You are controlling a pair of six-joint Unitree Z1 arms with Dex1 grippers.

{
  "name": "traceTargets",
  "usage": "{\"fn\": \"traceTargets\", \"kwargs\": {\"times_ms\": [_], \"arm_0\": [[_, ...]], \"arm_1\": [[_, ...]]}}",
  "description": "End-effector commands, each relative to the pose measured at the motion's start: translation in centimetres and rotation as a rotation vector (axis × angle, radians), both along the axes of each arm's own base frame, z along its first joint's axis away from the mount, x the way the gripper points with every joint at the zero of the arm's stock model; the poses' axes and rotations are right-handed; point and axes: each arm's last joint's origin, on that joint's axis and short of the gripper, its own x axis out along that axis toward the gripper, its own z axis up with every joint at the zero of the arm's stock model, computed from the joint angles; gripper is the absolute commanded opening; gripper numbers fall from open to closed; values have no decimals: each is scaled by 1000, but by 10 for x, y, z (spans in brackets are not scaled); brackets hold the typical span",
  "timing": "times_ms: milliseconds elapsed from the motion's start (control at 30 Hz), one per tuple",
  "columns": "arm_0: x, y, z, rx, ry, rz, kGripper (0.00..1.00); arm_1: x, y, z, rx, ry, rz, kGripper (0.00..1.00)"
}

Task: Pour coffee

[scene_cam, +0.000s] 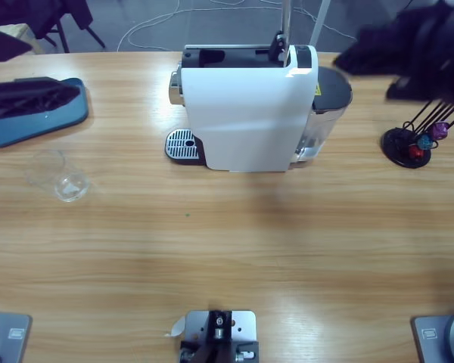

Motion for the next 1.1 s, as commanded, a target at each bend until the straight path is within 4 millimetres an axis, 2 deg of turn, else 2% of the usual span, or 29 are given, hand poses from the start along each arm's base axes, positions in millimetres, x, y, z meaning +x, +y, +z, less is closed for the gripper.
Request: {"fn": "traceTargets", "kwargs": {"times_ms": [33, 133, 200, 300, 433, 533, 667, 800, 1100], "arm_0": [[-4, 2, -2, 1, 18, -7, 1000], [-4, 2, 2, -8, 8, -6, 1000], [-4, 3, 3, -8, 6, -4, 1000], [-5, 4, 3, -8, 7, -1, 1000], [-3, 3, 3, -8, 7, 0, 1000], [-4, 3, 3, -8, 6, 2, 1000], [-6, 12, 12, -22, -40, 62, 1000], [-8, 20, 16, -40, -55, 84, 1000], [-9, 21, 10, -19, -35, 87, 1000]], "arm_1": [[80, 11, 8, 190, -23, -203, 0], [99, 26, 5, 238, -3, -204, 0], [102, 37, 5, 271, 0, -164, 0], [95, 52, 11, 305, -5, -92, 0], [80, 59, 25, 348, -16, -15, 0], [73, 76, 21, 347, 5, 47, 0], [78, 99, 1, 315, 52, 116, 0], [92, 120, -34, 242, 112, 155, 0], [108, 144, -77, 165, 194, 195, 0]]}}
